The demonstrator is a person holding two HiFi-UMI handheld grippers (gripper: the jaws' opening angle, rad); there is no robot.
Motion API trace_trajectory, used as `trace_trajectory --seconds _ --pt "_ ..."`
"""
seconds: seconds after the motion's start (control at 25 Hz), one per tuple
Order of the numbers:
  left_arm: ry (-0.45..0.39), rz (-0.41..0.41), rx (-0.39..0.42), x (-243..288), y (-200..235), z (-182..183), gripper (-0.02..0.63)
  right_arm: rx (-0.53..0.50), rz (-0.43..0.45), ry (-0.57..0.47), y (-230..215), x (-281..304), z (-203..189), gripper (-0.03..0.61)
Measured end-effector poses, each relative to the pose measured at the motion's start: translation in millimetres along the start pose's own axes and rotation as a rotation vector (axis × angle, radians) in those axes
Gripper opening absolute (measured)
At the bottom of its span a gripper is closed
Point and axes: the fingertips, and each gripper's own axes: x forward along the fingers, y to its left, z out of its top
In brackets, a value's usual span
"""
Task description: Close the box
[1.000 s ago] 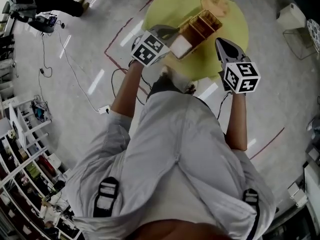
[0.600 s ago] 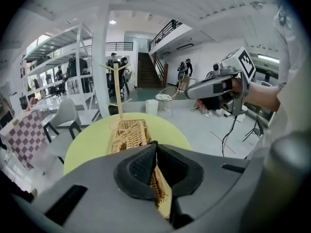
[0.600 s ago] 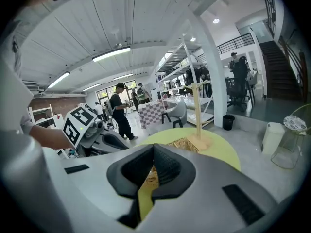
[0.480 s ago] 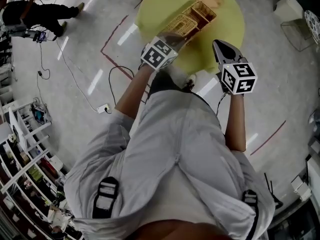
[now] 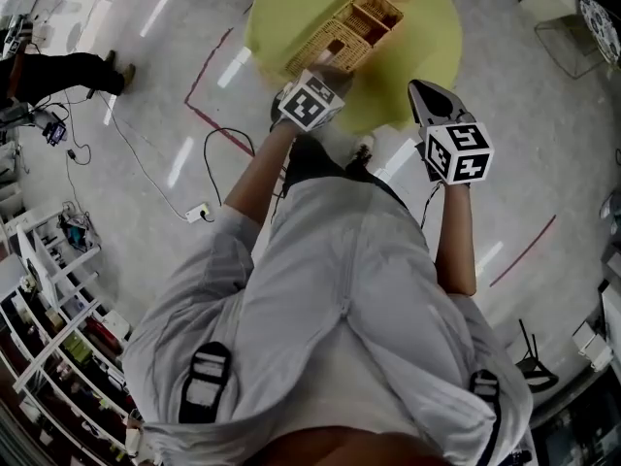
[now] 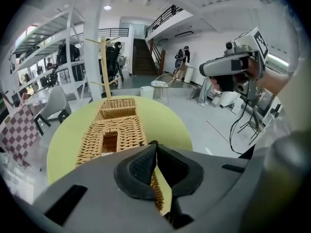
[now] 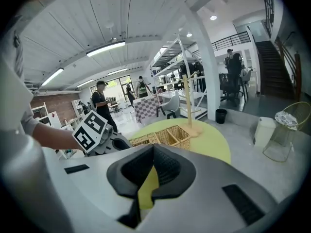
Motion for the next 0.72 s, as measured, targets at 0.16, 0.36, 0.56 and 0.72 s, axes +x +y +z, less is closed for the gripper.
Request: trace_trajectory --seconds 0.16,0.36,0.56,0.72 --pt "0.016 -0.009 0.005 7.8 -0.7 -6.9 0.034 0.007 -0.003 0.005 -0.7 -2.6 -3.5 0.018" --pt "0.037 -0.032 0.007 7.5 -6.7 -7.0 0.039 0.007 -0.018 0.002 -1.5 -6.3 4.7 0.018" --pt "0.018 -0.042 0.003 -6.6 -8.3 -3.1 0.107 -0.022 -0.032 -0.014 -2.5 -12.0 26.7 0.018" --pt "-0.072 0.002 0.005 -35.5 5.0 16.6 0.070 -0.049 -0.060 -0.038 -5.1 -16.8 51.1 0.018"
